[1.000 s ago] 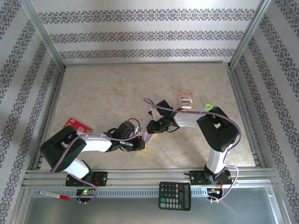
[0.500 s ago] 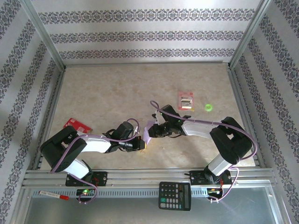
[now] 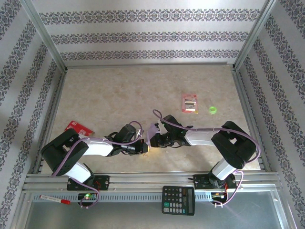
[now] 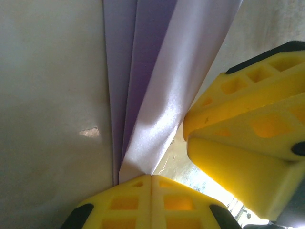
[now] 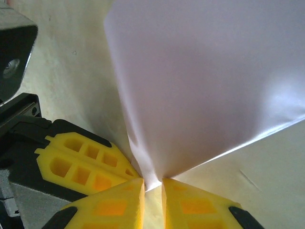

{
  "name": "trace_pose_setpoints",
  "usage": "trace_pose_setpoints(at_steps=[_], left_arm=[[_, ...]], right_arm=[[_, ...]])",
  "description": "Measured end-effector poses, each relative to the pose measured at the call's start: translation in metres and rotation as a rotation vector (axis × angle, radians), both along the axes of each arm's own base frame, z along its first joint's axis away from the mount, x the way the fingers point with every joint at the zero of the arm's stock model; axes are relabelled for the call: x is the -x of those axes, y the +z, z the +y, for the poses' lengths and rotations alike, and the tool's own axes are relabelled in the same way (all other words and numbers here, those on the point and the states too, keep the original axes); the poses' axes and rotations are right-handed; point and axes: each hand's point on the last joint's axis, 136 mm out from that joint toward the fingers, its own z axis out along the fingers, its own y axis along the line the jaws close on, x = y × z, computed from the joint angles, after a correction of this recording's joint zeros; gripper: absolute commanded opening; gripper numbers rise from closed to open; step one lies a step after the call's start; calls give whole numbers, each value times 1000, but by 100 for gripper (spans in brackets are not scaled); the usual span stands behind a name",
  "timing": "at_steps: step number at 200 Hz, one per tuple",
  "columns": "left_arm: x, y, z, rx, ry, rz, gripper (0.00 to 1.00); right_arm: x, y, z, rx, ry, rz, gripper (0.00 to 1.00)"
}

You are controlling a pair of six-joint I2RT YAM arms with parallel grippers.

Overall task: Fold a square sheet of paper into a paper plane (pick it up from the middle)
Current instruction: Fold the wing for the fifth time at the center of the table.

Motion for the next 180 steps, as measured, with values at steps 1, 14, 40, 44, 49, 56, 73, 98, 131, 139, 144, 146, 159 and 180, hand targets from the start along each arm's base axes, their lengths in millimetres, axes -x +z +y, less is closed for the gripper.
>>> trace_pose_setpoints(at_steps=[1,14,40,44,49,56,73,98,131,139,144,146,159,180], left_arm=[[0,0,0,0,0,0,0],[0,0,0,0,0,0,0],[0,0,0,0,0,0,0],[0,0,0,0,0,0,0],[0,0,0,0,0,0,0],[0,0,0,0,0,0,0],[0,0,0,0,0,0,0],[0,0,0,0,0,0,0],[0,-1,0,-2,-1,2,0],[0,0,0,0,-2,3,0],[0,0,0,0,-2,4,0],[0,0,-1,0,-3,4,0],[0,0,-1,0,-2,3,0],[0,-1,-1,0,-2,4,0]], right_arm=[[0,0,0,0,-2,1,17],[0,2,3,-11,-5,0,17],[-2,4,8,-30,-8,-5,17],[-2,4,8,-30,-10,-4,17],[-2,4,8,-31,-12,-2,17],[-2,2,8,-29,-14,2,17],[-2,-2,8,-22,-19,14,17],[-3,-9,8,-7,-22,26,16],[-6,-11,7,2,-30,40,16],[-8,-12,7,4,-33,45,16],[-9,-12,6,3,-35,48,16],[-9,-12,6,4,-36,50,16],[-11,-12,6,4,-36,60,16],[-15,-13,5,5,-33,76,16]])
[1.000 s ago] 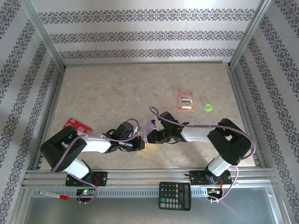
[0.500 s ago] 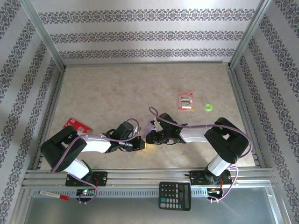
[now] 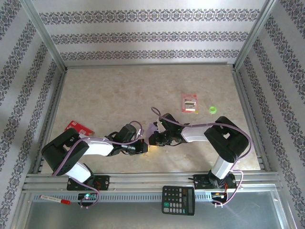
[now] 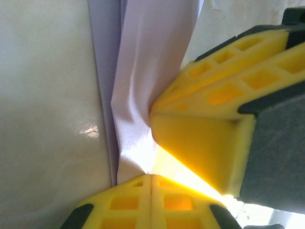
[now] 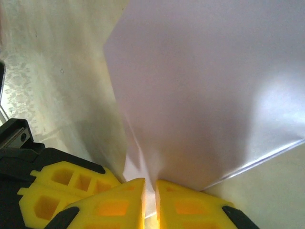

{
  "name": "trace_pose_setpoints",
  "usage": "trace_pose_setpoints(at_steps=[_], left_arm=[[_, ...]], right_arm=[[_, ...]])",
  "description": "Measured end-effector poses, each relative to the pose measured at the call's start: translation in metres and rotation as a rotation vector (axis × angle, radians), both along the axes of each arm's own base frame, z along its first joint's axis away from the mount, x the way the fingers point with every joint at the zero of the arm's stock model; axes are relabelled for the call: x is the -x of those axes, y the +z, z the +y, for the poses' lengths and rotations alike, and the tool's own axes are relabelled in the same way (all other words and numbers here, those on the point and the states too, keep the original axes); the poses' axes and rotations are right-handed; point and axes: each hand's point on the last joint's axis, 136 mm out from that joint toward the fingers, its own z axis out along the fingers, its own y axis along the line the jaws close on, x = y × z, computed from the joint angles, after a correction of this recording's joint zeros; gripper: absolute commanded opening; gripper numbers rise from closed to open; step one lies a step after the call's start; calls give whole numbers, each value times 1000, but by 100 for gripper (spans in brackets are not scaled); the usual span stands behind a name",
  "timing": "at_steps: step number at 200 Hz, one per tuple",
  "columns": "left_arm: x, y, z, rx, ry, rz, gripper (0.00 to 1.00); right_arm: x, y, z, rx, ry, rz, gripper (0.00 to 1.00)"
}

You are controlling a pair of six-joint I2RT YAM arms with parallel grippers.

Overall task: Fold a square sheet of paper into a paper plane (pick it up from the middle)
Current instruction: Fold the wing for the fifth time at the center of the table.

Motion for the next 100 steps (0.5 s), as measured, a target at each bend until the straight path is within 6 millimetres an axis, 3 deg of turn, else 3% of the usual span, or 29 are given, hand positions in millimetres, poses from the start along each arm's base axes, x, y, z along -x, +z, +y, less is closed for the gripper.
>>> trace_pose_setpoints(at_steps=[31,66,100], left_arm=[[0,0,0,0,0,0,0],[0,0,0,0,0,0,0],[0,0,0,0,0,-1,0]], right_arm=[[-5,0,-3,-1,1,25,16],[-28,0,-14,16,-51,4,16],[-37,0,-21,27,-72,9,16]])
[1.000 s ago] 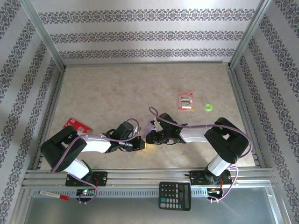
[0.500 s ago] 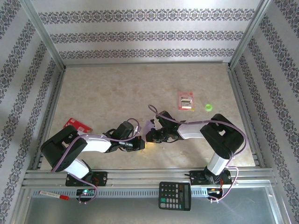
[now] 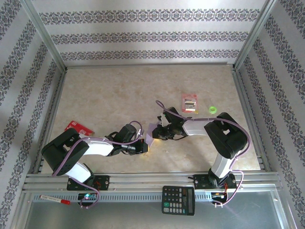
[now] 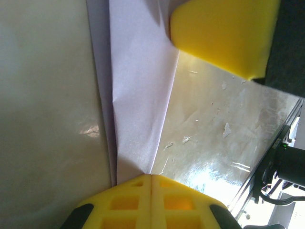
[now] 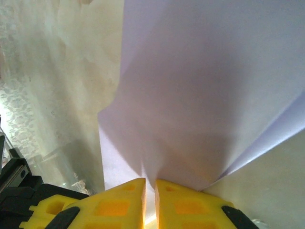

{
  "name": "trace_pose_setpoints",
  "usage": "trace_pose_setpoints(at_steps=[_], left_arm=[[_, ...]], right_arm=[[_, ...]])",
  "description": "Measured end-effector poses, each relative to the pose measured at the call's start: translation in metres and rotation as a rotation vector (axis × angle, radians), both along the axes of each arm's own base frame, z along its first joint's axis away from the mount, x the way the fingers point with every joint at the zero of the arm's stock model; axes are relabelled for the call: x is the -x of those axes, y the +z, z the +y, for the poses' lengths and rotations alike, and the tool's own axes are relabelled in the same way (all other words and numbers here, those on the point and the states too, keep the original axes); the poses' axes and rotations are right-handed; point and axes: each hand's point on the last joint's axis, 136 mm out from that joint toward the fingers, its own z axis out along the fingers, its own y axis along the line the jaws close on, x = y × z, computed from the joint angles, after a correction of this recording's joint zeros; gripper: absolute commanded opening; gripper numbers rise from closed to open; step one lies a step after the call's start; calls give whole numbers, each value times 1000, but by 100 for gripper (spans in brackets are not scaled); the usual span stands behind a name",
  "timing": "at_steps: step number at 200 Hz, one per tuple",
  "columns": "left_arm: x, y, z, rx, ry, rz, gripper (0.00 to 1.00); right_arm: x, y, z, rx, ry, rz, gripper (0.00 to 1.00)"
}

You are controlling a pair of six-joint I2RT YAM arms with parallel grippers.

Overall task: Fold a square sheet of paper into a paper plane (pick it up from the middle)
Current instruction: Fold the wing for the fifth time at the center of the table.

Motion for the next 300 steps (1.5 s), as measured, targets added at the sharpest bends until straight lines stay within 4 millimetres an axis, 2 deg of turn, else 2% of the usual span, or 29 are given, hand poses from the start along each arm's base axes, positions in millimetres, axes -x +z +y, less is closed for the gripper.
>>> trace_pose_setpoints(at_steps=[34,108,160,186,214,231,241,261,282,300], left_arm=[[0,0,0,0,0,0,0],[0,0,0,0,0,0,0],[0,0,0,0,0,0,0],[0,1,0,1,0,-1,0],[0,1,0,-3,-1,3,0],[0,2,0,-11,-1,12,9],[-1,4,-1,-16,-1,17,17],[-6,18,-5,-6,1,-1,36],[-21,57,-4,47,29,-90,45],[-40,90,18,72,124,-175,51]], right_arm=[[-15,-1,-10,11,-42,10,16],[-26,-2,-17,-9,-65,73,15],[-53,-2,-35,-7,-140,79,15],[-78,-1,-54,11,-206,53,15],[-114,4,-86,49,-310,-11,16],[-122,9,-99,73,-343,-48,18],[-120,17,-100,80,-340,-77,19],[-99,45,-90,110,-295,-170,26],[-66,80,-62,146,-212,-298,35],[-39,95,-38,193,-153,-381,44]])
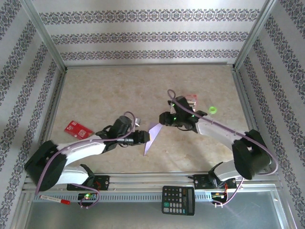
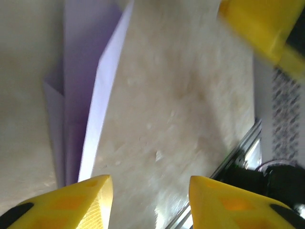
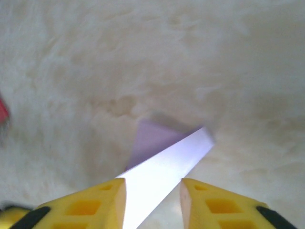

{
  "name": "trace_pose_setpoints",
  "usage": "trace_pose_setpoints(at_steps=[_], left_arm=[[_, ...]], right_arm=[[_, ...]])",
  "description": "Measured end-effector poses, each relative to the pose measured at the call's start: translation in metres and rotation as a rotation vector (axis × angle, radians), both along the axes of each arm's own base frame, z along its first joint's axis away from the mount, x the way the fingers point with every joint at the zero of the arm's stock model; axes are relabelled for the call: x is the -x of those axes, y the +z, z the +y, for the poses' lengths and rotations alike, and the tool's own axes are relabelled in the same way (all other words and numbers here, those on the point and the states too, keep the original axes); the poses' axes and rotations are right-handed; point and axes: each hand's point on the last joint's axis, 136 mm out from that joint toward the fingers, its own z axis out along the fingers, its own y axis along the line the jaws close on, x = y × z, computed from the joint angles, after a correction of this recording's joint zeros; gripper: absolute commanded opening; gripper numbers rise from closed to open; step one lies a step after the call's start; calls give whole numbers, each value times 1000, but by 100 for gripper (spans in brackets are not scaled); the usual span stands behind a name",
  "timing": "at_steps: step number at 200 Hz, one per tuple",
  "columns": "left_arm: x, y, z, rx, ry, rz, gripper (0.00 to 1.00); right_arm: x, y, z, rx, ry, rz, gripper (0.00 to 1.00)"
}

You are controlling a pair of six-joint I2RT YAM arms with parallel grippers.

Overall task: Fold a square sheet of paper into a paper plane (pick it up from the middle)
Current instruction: Fold the wing for the fifth time at the center of the table, then turn over a paper plane at the center of the table.

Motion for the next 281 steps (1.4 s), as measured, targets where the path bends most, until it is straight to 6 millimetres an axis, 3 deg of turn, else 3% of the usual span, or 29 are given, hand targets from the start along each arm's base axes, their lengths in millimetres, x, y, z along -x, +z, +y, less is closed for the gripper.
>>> trace_pose_setpoints(at_steps=[18,46,82,139,197,221,251,281], left_arm=[[-21,19,38,-4,141,-62,54],[-37,17,89,-59,304,-66,55],[-36,7,106,-115,331,-45,55],[-31,1,105,-122,300,-34,55],[-27,-6,102,-126,275,-19,55],[-22,-13,97,-121,248,13,56],[-14,-21,81,-99,202,50,62],[-12,-33,75,-37,223,92,62]], right_arm=[[21,-8,14,86,9,-18,58],[36,-37,25,260,-6,-14,75],[32,-59,47,362,-20,-21,77],[24,-69,39,434,-92,-29,56],[32,-75,25,423,-134,-13,17],[37,-68,14,391,-158,-19,2],[35,-46,11,266,-171,-49,0],[30,-28,35,16,-155,-60,0]])
